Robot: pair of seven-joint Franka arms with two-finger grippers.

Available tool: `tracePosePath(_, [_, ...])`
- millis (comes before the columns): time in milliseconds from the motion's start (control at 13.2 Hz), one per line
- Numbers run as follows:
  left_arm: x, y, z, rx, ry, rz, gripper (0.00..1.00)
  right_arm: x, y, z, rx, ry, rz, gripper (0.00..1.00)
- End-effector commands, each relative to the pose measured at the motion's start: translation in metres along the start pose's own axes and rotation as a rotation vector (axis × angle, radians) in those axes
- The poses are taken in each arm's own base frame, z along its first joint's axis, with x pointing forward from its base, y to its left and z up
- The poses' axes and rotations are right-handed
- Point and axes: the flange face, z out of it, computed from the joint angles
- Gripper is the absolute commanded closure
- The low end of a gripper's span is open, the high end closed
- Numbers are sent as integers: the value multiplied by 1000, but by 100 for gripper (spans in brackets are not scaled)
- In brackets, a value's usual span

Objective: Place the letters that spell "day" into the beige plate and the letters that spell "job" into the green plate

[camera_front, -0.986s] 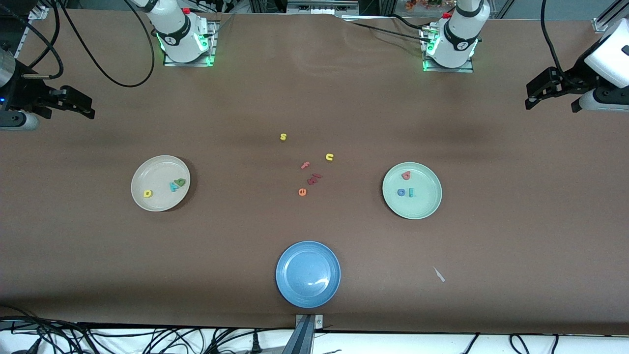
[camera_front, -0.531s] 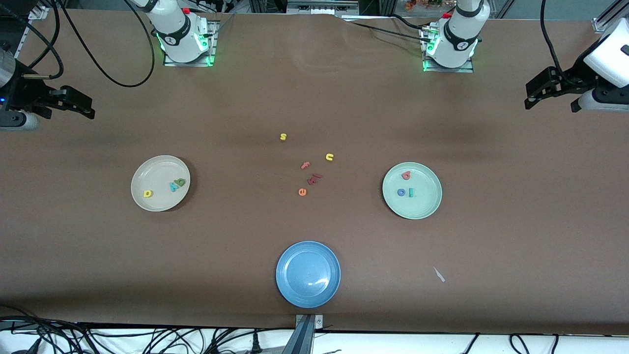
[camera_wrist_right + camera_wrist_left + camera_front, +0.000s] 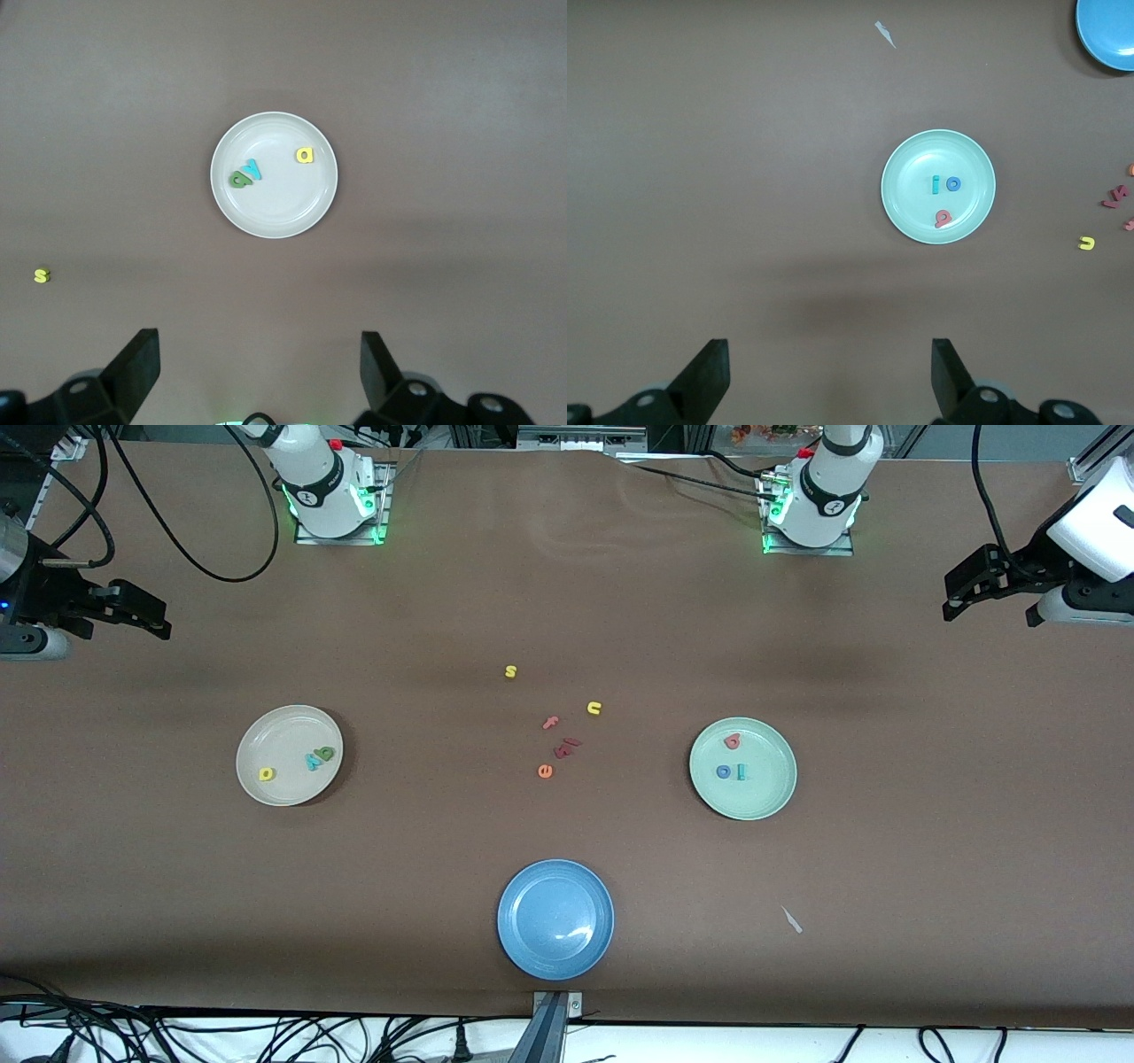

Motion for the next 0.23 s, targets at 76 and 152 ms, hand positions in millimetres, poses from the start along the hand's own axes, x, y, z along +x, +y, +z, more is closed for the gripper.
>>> tracePosePath(76, [-1, 2, -7, -22, -14, -4, 0, -4, 0, -1, -15, 1, -2, 0])
tracePosePath(152, [-1, -1, -7, -20, -14, -10, 0, -4, 0, -1, -15, 1, -2, 0])
